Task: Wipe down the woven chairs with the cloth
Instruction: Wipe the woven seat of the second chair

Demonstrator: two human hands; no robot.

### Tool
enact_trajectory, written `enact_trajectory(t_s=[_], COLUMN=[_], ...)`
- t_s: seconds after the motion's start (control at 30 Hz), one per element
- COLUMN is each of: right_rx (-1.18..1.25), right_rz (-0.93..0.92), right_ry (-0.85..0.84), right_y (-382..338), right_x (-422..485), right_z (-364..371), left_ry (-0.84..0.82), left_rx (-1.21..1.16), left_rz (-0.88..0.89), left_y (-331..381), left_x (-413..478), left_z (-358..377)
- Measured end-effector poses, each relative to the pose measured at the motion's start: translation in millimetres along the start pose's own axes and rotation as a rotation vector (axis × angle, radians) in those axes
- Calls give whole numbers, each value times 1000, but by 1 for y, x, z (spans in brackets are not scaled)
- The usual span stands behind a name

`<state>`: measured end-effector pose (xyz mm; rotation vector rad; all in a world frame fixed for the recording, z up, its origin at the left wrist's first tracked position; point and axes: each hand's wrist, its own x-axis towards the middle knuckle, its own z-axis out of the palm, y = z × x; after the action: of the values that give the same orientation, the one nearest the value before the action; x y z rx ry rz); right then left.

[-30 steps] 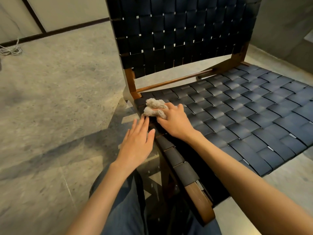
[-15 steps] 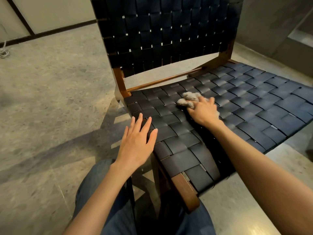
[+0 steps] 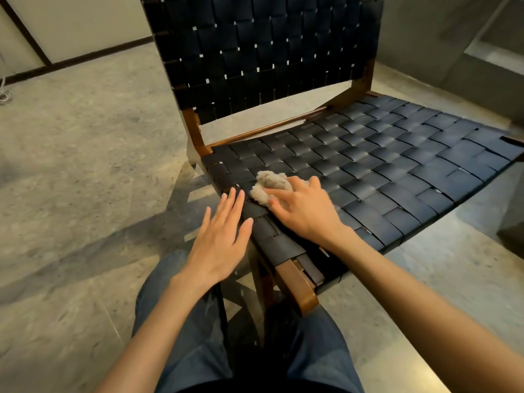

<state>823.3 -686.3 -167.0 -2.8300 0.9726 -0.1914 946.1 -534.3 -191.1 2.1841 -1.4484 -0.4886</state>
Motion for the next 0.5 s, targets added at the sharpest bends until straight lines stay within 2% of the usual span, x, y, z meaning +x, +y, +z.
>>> enact_trajectory(t_s=[0.17, 0.27, 0.37, 0.5], right_rx=[-177, -183, -127, 94], right_rz=[300, 452, 440, 265], right_ry=[-37, -20, -4, -86], right_y=[102, 136, 121, 62], right_x=[18, 23, 21, -2], right_z=[-12, -17, -16, -16], left_ry=[0, -18, -8, -24], left_rx=[94, 122, 165, 116], left_rz=[82, 117, 143, 123], left_y=[19, 30, 35, 37], left_x=[13, 18, 16, 8], left_z=[4, 7, 7, 7])
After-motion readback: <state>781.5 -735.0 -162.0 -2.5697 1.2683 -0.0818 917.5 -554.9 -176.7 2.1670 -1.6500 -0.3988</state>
